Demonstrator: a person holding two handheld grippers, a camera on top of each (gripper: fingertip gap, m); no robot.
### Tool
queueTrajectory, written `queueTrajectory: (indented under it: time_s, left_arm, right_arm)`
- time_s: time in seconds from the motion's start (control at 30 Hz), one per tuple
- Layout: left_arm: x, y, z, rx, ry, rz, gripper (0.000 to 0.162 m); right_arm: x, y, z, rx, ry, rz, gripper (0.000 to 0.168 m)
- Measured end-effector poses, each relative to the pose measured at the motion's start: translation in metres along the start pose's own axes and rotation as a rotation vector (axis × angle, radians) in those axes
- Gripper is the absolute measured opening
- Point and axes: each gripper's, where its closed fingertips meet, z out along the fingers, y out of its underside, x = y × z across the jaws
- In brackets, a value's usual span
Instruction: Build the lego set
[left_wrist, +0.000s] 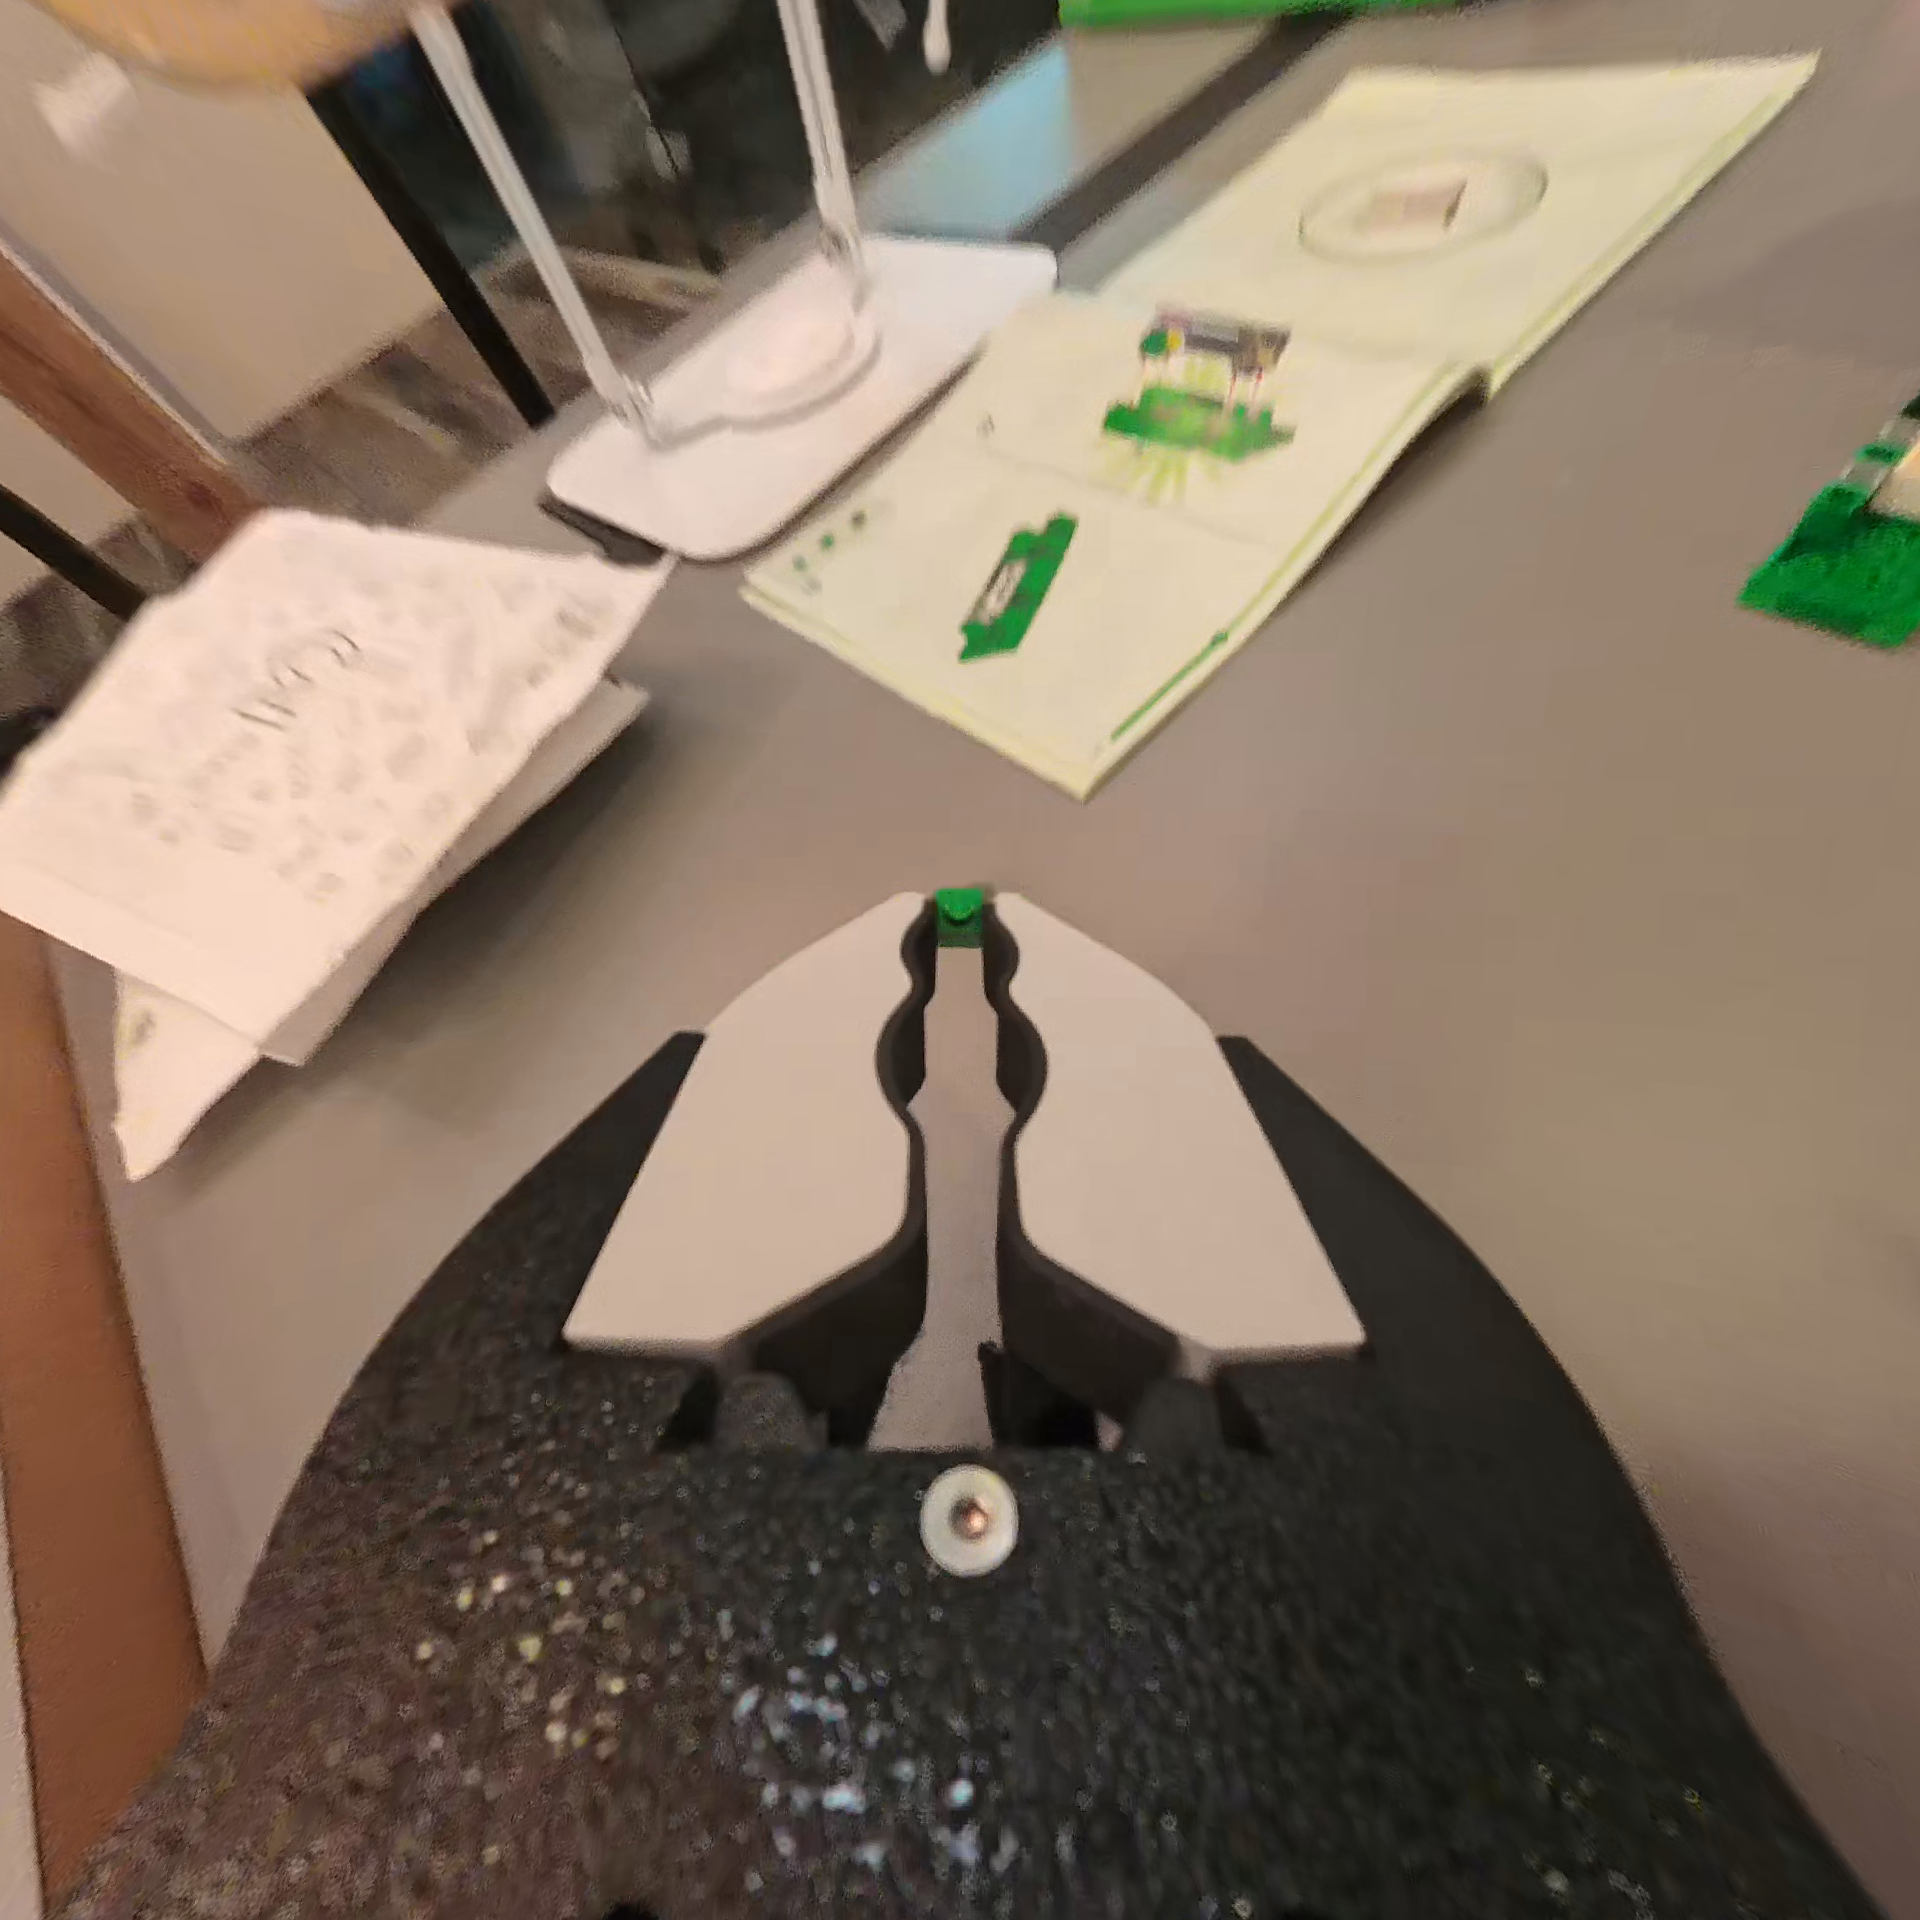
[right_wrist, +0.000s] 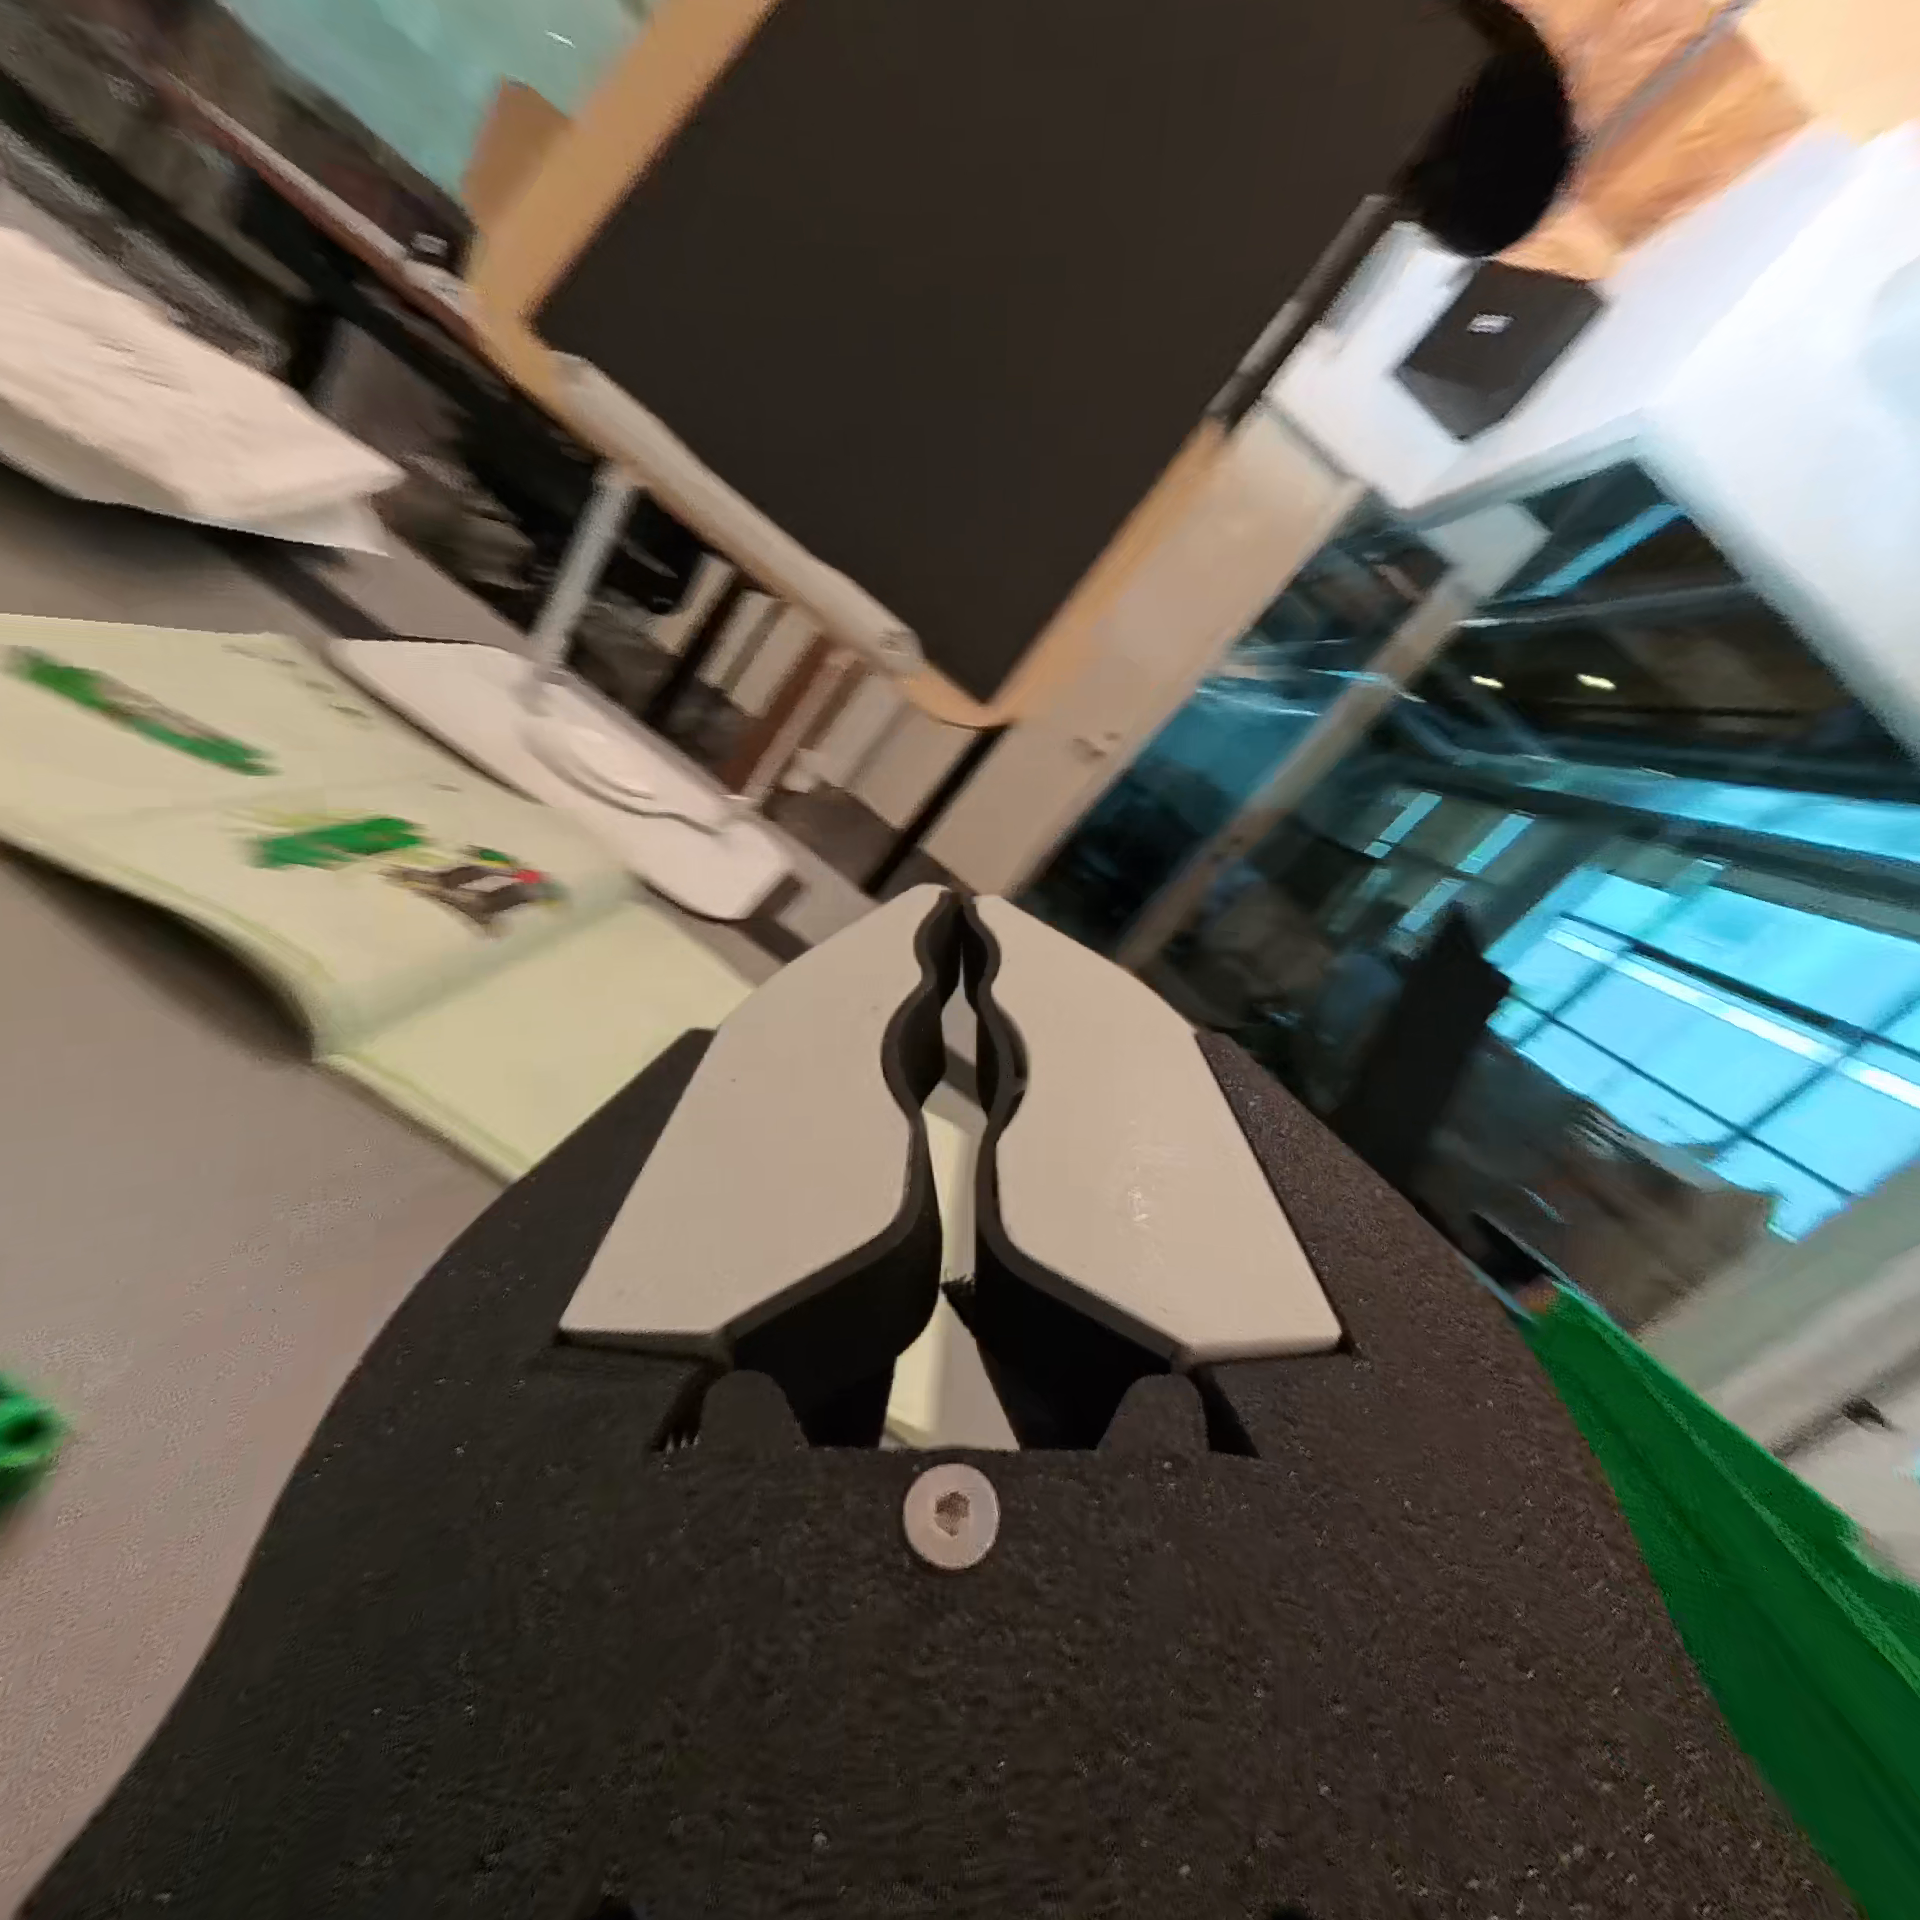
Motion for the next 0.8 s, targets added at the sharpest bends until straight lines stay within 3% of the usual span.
queueTrajectory:
  time_s: [0.17,0.3,0.4,0.5,0.6,0.67,0.8]
  left_arm:
    - [0.024,-0.034,-0.002,0.117,-0.046,0.031,0.007]
    - [0.052,-0.046,0.003,0.164,-0.001,0.038,0.007]
    - [0.067,-0.049,0.007,0.173,0.022,0.060,0.007]
    - [0.084,-0.058,0.010,0.217,0.067,0.045,0.007]
    - [0.105,-0.070,0.013,0.268,0.105,0.046,0.007]
    - [0.119,-0.084,0.016,0.328,0.115,0.033,0.007]
    - [0.149,-0.126,0.020,0.554,0.236,-0.157,0.007]
  right_arm:
    - [0.081,0.038,-0.027,-0.102,0.207,0.088,0.000]
    - [0.131,0.069,-0.057,-0.203,0.399,0.037,0.000]
    - [0.166,0.078,-0.087,-0.208,0.565,0.076,0.000]
    - [0.179,0.089,-0.099,-0.188,0.612,0.207,0.000]
    - [0.170,0.089,-0.091,-0.134,0.556,0.315,0.000]
    - [0.145,0.075,-0.072,-0.065,0.427,0.360,0.000]
    - [0.034,0.017,-0.027,0.117,-0.126,0.430,0.000]
